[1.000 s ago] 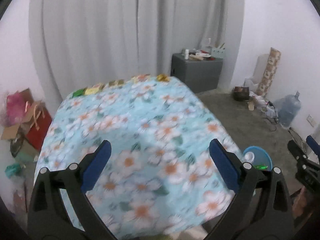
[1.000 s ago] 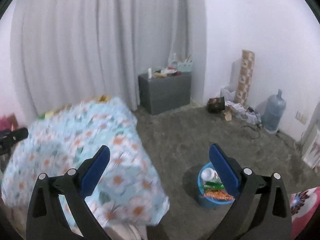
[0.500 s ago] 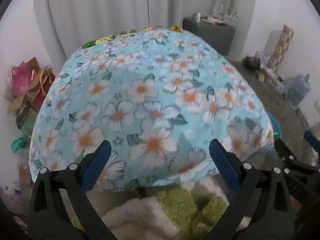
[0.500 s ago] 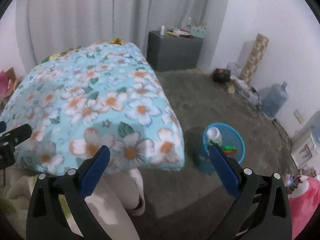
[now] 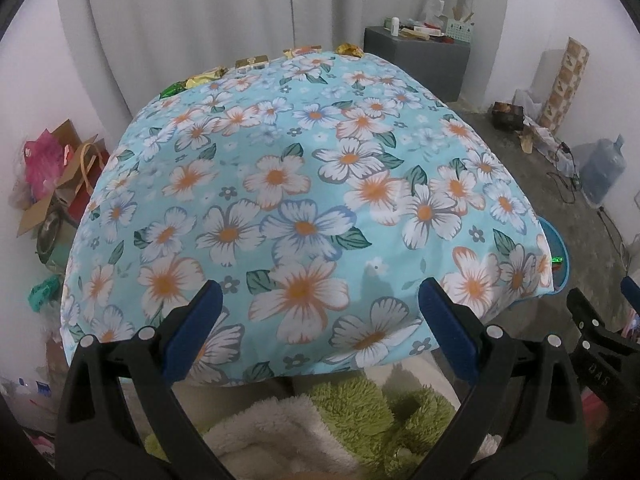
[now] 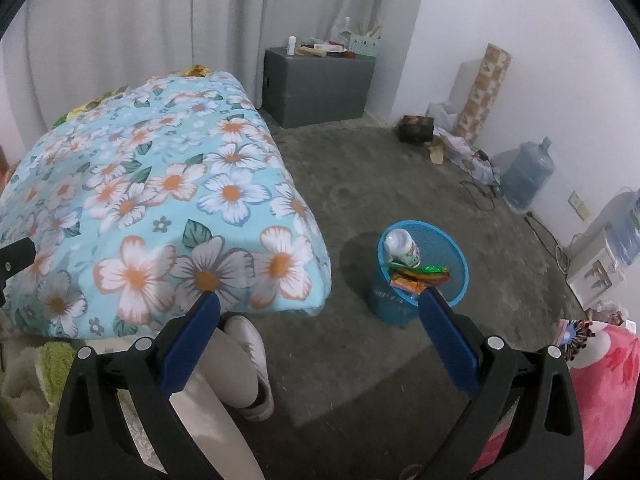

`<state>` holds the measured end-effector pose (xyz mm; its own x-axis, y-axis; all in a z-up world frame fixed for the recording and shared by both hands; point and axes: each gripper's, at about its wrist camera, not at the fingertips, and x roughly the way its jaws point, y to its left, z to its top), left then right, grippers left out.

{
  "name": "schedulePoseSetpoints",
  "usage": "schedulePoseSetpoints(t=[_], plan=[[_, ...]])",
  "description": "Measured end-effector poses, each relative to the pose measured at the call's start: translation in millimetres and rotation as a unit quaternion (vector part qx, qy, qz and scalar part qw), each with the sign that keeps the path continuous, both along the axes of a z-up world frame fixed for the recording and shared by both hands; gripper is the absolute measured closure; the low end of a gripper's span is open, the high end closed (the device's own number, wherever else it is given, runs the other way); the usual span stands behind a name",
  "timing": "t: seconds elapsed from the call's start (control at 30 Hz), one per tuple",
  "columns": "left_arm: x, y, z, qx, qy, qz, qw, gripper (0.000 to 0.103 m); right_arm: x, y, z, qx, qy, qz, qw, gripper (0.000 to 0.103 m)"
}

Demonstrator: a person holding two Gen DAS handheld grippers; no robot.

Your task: Collect trash

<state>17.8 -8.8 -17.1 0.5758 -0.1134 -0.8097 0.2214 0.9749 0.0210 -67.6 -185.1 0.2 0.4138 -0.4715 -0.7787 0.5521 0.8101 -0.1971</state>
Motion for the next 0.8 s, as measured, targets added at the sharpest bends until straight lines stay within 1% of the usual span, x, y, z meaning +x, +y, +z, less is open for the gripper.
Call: schedulePoseSetpoints(t=[0.6, 0.8], plan=[[-1.3, 5.3, 3.6, -0.005, -0.005, 0.019, 0.9998, 0.009, 2.3, 8.6, 1.3, 0.006, -0.004, 0.012, 1.0, 0.006], [-0.8, 5.8, 3.3, -0.005, -0.005, 0.018, 0.9998, 0.009, 3.7, 9.1, 0.4, 0.007, -0.003, 0.012, 1.0, 0.006]])
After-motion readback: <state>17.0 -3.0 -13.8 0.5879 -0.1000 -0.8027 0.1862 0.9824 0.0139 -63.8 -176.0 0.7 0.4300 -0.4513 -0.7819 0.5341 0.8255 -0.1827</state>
